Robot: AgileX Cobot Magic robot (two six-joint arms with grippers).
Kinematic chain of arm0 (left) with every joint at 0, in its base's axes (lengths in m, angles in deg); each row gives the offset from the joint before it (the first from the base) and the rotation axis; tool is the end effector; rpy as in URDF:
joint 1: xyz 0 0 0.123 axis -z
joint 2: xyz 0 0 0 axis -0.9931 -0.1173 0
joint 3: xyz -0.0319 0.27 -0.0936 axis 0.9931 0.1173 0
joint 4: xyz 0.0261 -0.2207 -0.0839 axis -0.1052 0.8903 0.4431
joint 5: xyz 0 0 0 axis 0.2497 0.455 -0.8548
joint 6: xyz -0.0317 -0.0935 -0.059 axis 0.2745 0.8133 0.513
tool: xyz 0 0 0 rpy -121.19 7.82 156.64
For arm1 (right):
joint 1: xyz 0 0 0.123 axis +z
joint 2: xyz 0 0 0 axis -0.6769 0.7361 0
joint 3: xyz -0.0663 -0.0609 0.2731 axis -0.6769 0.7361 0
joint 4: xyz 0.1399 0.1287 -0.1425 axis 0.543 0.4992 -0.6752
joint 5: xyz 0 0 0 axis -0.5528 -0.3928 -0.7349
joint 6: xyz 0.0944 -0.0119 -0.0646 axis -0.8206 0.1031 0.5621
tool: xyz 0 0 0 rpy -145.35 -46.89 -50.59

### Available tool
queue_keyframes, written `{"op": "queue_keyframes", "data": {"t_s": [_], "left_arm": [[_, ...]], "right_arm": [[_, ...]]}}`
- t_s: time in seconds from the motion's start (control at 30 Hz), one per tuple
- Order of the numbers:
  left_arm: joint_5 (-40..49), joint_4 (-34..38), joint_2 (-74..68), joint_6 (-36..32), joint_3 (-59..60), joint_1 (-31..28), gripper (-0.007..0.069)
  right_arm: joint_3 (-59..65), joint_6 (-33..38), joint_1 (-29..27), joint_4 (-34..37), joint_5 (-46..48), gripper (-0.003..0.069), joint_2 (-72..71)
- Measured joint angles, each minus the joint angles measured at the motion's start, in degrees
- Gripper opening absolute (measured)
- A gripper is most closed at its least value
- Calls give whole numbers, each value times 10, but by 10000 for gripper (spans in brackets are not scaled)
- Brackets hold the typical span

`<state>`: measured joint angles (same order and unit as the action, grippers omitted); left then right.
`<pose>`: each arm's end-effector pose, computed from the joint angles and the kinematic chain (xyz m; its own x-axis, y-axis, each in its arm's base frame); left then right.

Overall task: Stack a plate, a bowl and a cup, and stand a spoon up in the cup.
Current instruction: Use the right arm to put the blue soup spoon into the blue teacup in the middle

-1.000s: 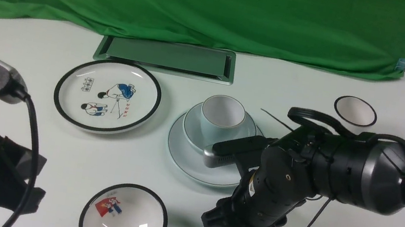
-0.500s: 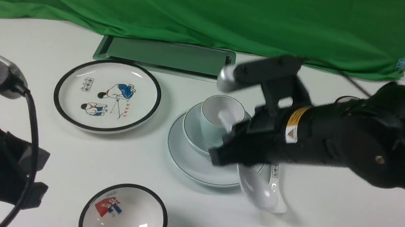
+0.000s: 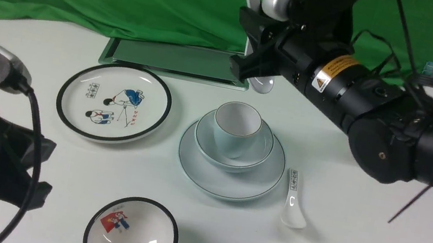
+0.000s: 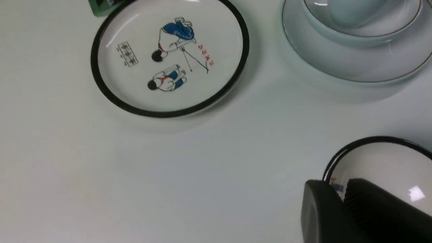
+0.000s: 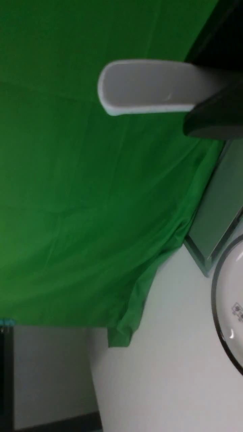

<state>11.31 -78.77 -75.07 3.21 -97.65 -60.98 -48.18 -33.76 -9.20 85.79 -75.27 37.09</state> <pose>0.1580 -0.0571 0.2993 -0.5269 0.3271 -0.7845 0.3898 0.9132 0.1190 0.3523 0.2314 0.3010 0.0702 0.0384 -0.9968 -0.5443 0.8389 -0.0060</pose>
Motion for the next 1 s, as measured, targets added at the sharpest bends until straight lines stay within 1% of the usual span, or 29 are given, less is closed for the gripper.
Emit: {"op": "queue_keyframes", "data": {"t_s": [0.1,0.23,0.37,0.53,0.6,0.7,0.8,0.83,0.87,0.93,0.97,1.0], "left_arm": [[-31,-11,0,0,0,0,45],[-68,-13,0,0,0,0,45],[-90,-18,0,-3,0,0,50],[-95,-26,0,-3,0,0,56],[-95,-26,0,-3,0,0,57],[-95,-26,0,-2,0,0,58],[-83,-26,0,25,0,0,60],[-83,-26,1,25,0,0,60],[-71,-26,4,41,0,0,62],[-47,-21,17,60,0,0,62],[-45,-20,19,60,0,0,62],[-26,-12,45,66,0,0,62]], "right_arm": [[0,-34,-7,8,-63,164,50],[0,-46,-8,8,-105,164,89],[1,-46,-9,8,-119,164,123],[1,-47,-9,8,-120,171,143],[1,-47,-9,8,-120,192,145],[1,-47,-9,8,-125,266,144],[1,-51,-9,8,-123,301,132],[1,-51,-9,8,-123,301,132],[4,-54,-9,8,-121,298,115],[13,-56,-9,8,-117,264,80],[16,-56,-9,8,-116,259,72],[24,-56,-9,8,-99,209,33]]}}
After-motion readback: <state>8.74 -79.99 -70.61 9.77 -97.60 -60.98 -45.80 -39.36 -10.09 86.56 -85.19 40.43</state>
